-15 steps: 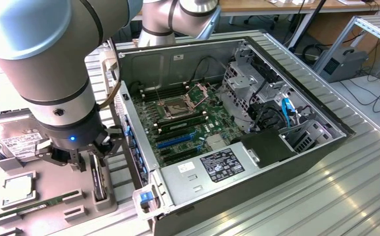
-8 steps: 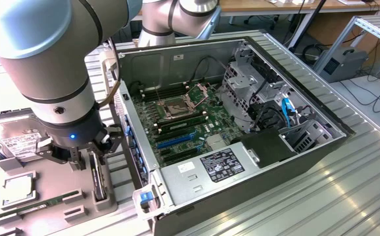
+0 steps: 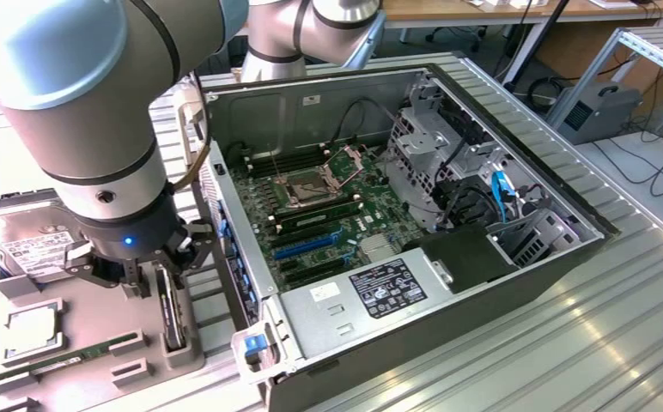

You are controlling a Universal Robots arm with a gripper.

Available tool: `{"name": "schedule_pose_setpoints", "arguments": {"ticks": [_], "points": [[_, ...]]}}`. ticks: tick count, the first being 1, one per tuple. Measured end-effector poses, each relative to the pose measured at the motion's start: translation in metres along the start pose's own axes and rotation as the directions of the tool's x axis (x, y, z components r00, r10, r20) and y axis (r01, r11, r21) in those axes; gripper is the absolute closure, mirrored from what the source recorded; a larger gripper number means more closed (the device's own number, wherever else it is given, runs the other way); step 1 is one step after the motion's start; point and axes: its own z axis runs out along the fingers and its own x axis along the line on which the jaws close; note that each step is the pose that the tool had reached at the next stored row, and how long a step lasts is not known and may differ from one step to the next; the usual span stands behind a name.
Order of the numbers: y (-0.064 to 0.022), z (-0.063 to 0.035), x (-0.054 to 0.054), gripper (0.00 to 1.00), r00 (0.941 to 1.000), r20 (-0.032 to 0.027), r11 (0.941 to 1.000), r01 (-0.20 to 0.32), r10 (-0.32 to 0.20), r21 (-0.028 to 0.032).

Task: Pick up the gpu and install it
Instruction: 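Pick up the gpu and move the gpu toward the slot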

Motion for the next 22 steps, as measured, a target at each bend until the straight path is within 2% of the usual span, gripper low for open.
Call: {"name": "schedule_pose_setpoints", "arguments": {"ticks": [2, 17, 18, 20, 22], "points": [[-0.0002, 0.0044, 0.0001, 0.58, 1.0, 0.0, 1.0, 0.0, 0.0, 0.0], [-0.0002, 0.005, 0.0001, 0.58, 1.0, 0.0, 1.0, 0.0, 0.0, 0.0], [-0.0003, 0.0088, 0.0002, 0.58, 1.0, 0.0, 1.0, 0.0, 0.0, 0.0], [-0.0003, 0.0088, 0.0002, 0.58, 1.0, 0.0, 1.0, 0.0, 0.0, 0.0], [-0.0033, 0.0088, -0.0017, 0.58, 1.0, 0.0, 1.0, 0.0, 0.0, 0.0]]}}
